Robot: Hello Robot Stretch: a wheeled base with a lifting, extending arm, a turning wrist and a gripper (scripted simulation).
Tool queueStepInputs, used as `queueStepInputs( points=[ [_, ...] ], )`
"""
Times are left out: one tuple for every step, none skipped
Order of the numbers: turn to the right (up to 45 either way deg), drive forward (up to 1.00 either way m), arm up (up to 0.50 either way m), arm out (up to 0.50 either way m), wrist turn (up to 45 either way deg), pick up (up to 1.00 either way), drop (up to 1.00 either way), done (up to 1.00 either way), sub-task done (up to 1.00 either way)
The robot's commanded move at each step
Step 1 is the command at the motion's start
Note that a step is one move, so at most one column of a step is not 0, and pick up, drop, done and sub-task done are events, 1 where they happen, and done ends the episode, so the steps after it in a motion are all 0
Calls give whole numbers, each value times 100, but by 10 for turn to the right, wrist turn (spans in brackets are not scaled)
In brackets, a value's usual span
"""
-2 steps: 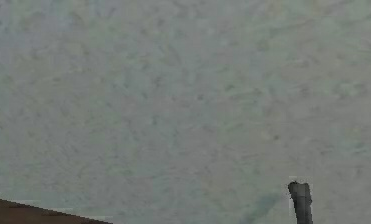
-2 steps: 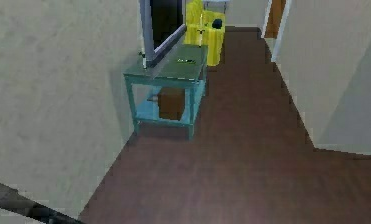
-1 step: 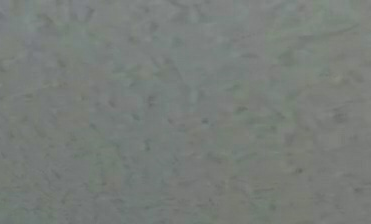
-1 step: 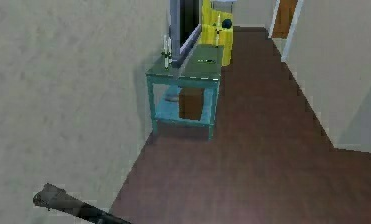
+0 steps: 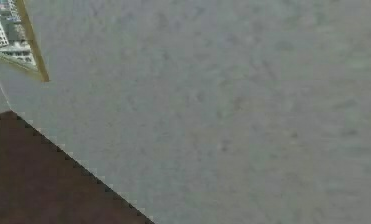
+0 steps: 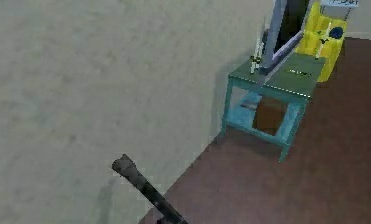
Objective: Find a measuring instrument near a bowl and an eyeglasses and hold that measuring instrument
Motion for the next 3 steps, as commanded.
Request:
queueStepInputs(
  points=[
    [0, 30, 0, 0, 0, 0, 0, 0, 0],
    [-450, 0, 0, 0, 0, 0, 0, 0, 0],
    [-360, 0, 0, 0, 0, 0, 0, 0, 0]
  ],
)
